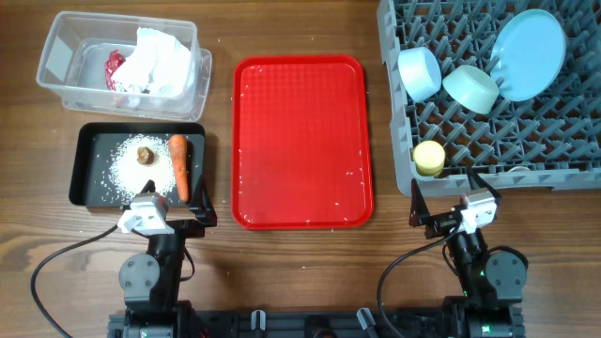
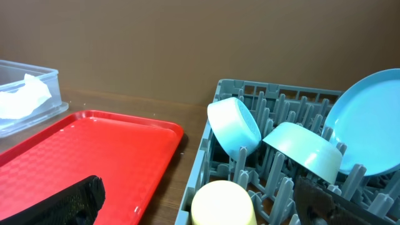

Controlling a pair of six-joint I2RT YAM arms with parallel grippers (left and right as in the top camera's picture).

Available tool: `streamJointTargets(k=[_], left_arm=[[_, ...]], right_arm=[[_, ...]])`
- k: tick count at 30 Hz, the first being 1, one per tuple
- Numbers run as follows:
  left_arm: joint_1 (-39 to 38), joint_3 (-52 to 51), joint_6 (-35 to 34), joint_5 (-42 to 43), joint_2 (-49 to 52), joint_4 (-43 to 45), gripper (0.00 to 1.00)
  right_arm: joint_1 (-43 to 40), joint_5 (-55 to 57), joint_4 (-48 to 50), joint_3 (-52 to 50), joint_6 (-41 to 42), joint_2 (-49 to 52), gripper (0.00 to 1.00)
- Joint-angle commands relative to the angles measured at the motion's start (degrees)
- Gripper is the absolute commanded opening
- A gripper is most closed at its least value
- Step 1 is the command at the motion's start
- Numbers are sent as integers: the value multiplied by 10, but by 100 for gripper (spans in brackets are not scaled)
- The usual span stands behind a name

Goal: Sort waste into correct bins and load items into the dishwasher rack

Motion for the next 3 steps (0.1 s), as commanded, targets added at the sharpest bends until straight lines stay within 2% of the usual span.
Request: streamJointTargets(k=[1,3], left_arm=[[-3,-3,9,-7,-7,-3,100],[-3,-3,9,-7,-7,-3,100]], right_arm=[[-2,1,3,-3,9,-8,100],[-2,1,3,-3,9,-8,100]])
